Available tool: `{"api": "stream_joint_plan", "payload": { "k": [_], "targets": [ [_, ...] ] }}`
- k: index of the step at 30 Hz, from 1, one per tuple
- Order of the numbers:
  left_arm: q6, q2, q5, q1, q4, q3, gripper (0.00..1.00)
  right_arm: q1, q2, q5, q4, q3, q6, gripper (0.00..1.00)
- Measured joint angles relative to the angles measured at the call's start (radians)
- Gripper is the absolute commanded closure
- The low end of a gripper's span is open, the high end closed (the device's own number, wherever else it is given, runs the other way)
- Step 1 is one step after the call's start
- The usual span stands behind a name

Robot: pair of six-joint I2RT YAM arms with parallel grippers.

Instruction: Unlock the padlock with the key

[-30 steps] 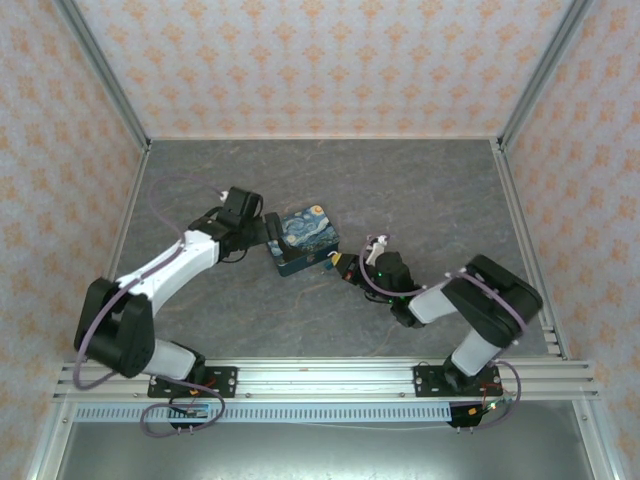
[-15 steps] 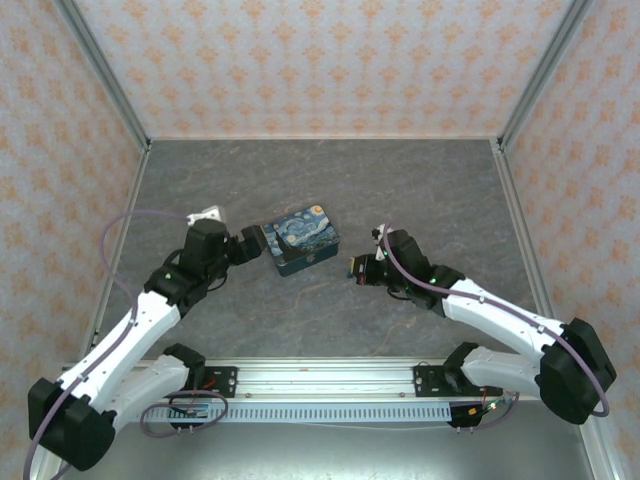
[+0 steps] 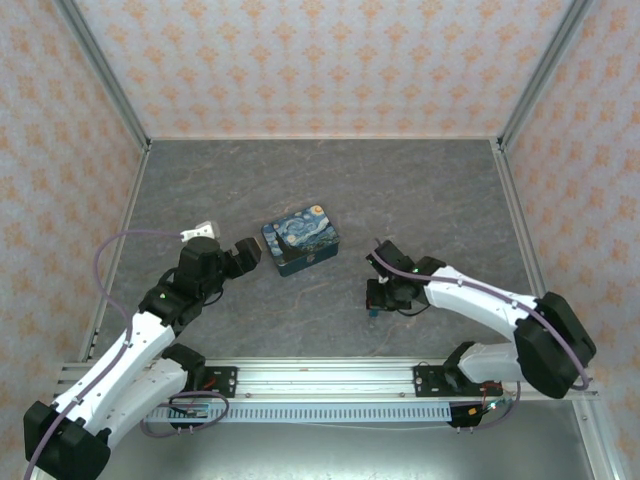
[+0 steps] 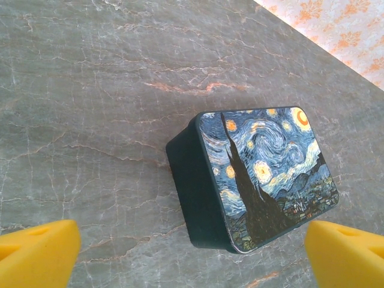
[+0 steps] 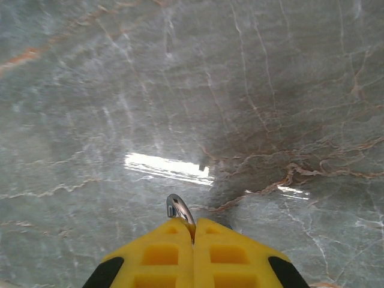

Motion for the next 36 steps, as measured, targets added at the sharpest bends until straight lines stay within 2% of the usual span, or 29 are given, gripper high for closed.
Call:
{"api": "stream_joint_plan", "payload": {
  "k": [2, 8, 17, 21, 26, 31, 36],
  "targets": [
    [0.000, 0.000, 0.000, 0.000, 0.000, 0.000, 0.03, 0.000, 0.020, 0.003, 0.003, 0.000, 0.002, 0.92],
    [0.015, 0.000, 0.001, 0.000, 0.000, 0.003, 0.03, 0.000, 0.010, 0.048, 0.038, 0.000, 0.014, 0.56],
    [0.065, 0.000, -0.016, 0.000, 0.004, 0.071, 0.02, -0.020, -0.143, 0.211, 0.006, 0.063, -0.050, 0.32],
    [0.120, -0.001, -0.085, -0.002, 0.029, 0.090, 0.02, -0.070, -0.241, 0.324, 0.009, 0.101, -0.115, 0.19],
    [0.213, 0.000, -0.272, -0.006, 0.073, 0.088, 0.01, -0.164, -0.351, 0.441, 0.056, 0.095, -0.225, 0.00],
    [0.314, 0.060, -0.464, -0.003, 0.121, 0.078, 0.00, -0.319, -0.420, 0.493, 0.165, 0.032, -0.311, 0.01],
    [0.362, 0.146, -0.527, 0.045, 0.189, 0.044, 0.00, -0.464, -0.421, 0.492, 0.301, -0.089, -0.372, 0.01]
  ]
}}
